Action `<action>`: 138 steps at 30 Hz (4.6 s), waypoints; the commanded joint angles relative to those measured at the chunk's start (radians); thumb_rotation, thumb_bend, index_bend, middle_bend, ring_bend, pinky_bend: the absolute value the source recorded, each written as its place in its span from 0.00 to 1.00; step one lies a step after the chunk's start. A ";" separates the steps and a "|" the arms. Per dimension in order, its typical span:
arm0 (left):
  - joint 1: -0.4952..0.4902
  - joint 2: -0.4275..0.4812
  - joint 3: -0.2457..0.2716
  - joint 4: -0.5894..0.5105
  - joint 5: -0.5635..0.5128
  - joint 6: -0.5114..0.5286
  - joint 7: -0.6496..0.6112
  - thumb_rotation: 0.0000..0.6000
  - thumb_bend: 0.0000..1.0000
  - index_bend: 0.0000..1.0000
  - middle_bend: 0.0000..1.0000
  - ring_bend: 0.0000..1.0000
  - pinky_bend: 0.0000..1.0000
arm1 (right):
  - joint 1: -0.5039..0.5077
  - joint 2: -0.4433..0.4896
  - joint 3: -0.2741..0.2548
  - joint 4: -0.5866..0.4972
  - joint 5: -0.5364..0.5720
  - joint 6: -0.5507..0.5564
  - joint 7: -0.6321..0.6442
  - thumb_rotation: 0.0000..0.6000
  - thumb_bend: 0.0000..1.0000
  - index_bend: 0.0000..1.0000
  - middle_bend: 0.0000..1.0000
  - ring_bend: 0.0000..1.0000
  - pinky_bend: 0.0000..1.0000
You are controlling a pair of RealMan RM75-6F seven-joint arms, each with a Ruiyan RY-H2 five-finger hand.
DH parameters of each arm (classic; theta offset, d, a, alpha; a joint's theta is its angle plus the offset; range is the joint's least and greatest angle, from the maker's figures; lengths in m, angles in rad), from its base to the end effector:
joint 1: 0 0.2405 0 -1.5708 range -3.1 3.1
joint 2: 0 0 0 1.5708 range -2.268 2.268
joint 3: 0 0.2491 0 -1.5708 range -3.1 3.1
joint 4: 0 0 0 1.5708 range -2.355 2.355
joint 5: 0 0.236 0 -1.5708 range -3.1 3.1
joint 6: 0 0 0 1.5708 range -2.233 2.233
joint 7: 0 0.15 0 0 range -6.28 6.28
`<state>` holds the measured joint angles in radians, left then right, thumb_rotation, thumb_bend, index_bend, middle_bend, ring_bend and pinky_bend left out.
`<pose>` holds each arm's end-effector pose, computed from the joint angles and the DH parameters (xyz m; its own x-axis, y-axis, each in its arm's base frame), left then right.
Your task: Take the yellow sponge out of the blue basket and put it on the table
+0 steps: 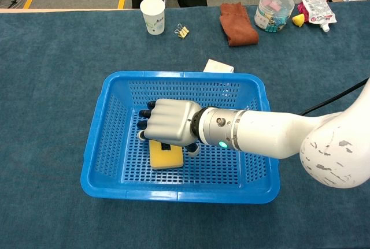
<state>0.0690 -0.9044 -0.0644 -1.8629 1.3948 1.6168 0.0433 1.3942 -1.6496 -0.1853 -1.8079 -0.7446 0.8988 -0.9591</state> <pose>-0.3083 0.1409 0.1987 0.4152 -0.0716 0.9069 0.8929 0.2231 -0.3912 -0.0247 -0.2265 -0.1278 0.9351 -0.0137 0.3542 -0.1566 -0.9124 0.3782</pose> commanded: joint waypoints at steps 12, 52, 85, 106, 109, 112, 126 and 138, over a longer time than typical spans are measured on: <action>0.010 0.003 0.004 0.012 0.001 0.005 -0.028 1.00 0.23 0.33 0.32 0.23 0.24 | -0.014 -0.020 -0.002 0.011 0.018 0.024 -0.075 1.00 0.21 0.31 0.18 0.00 0.11; -0.042 -0.007 -0.011 -0.012 0.016 -0.054 0.004 1.00 0.23 0.33 0.32 0.23 0.24 | -0.309 0.531 0.012 -0.319 -0.232 0.266 0.203 1.00 0.27 0.42 0.24 0.04 0.12; -0.097 -0.017 -0.011 0.001 -0.001 -0.116 0.046 1.00 0.23 0.33 0.32 0.23 0.24 | -0.607 0.704 0.081 -0.274 -0.216 0.391 0.306 1.00 0.21 0.03 0.17 0.02 0.11; -0.120 -0.047 0.004 -0.005 0.024 -0.124 0.149 1.00 0.23 0.33 0.32 0.23 0.24 | -1.048 0.861 -0.013 -0.403 -0.512 0.733 0.386 1.00 0.22 0.14 0.23 0.04 0.11; -0.123 -0.050 0.004 -0.001 0.020 -0.132 0.144 1.00 0.23 0.33 0.32 0.23 0.24 | -1.072 0.860 -0.004 -0.399 -0.527 0.731 0.387 1.00 0.22 0.14 0.23 0.04 0.11; -0.124 -0.054 0.008 0.008 0.022 -0.135 0.136 1.00 0.23 0.33 0.32 0.23 0.24 | -1.090 0.852 0.006 -0.391 -0.542 0.720 0.383 1.00 0.22 0.14 0.23 0.04 0.11; -0.110 -0.096 0.027 0.071 0.048 -0.117 0.107 1.00 0.23 0.33 0.32 0.23 0.24 | -1.155 0.762 0.075 -0.323 -0.575 0.696 0.366 1.00 0.22 0.14 0.23 0.04 0.11; -0.100 -0.110 0.039 0.092 0.063 -0.106 0.104 1.00 0.23 0.33 0.32 0.23 0.24 | -1.190 0.725 0.113 -0.276 -0.576 0.657 0.384 1.00 0.22 0.14 0.23 0.04 0.11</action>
<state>-0.0310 -1.0154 -0.0263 -1.7694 1.4582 1.5113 0.1458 0.2063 -0.9244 -0.0748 -2.0865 -1.3201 1.5584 -0.5765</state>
